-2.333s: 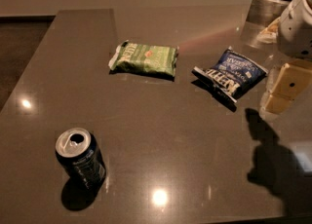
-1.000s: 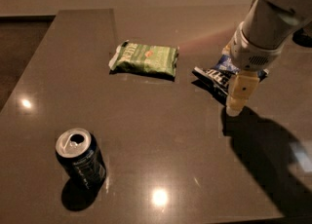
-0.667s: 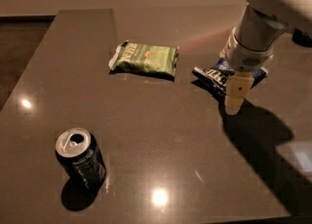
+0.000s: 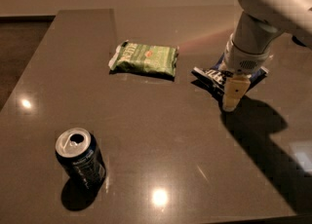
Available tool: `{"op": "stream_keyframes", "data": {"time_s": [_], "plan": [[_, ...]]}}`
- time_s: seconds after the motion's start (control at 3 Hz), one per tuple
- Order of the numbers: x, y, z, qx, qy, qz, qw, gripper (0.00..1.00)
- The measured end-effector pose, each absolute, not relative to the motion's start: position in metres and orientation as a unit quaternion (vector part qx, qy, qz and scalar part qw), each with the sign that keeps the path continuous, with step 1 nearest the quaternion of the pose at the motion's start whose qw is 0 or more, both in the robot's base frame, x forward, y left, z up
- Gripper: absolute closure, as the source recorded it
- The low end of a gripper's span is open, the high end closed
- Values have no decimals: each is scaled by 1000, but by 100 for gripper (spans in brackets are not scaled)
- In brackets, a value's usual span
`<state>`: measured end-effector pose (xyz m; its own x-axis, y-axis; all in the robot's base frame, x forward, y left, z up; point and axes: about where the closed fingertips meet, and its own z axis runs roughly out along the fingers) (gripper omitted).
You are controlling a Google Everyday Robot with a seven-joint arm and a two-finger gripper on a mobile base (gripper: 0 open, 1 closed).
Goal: Move blue chip bag near pepsi can
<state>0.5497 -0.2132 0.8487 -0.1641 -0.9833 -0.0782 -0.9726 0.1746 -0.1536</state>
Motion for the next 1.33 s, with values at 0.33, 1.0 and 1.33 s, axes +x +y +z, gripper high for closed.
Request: {"op": "stream_keyframes", "data": {"time_s": [0.33, 1.0, 1.33], "plan": [[543, -204, 852, -643, 760, -27, 87, 48], [477, -178, 903, -639, 756, -8, 145, 100], [441, -151, 909, -657, 737, 29, 156, 100]]}}
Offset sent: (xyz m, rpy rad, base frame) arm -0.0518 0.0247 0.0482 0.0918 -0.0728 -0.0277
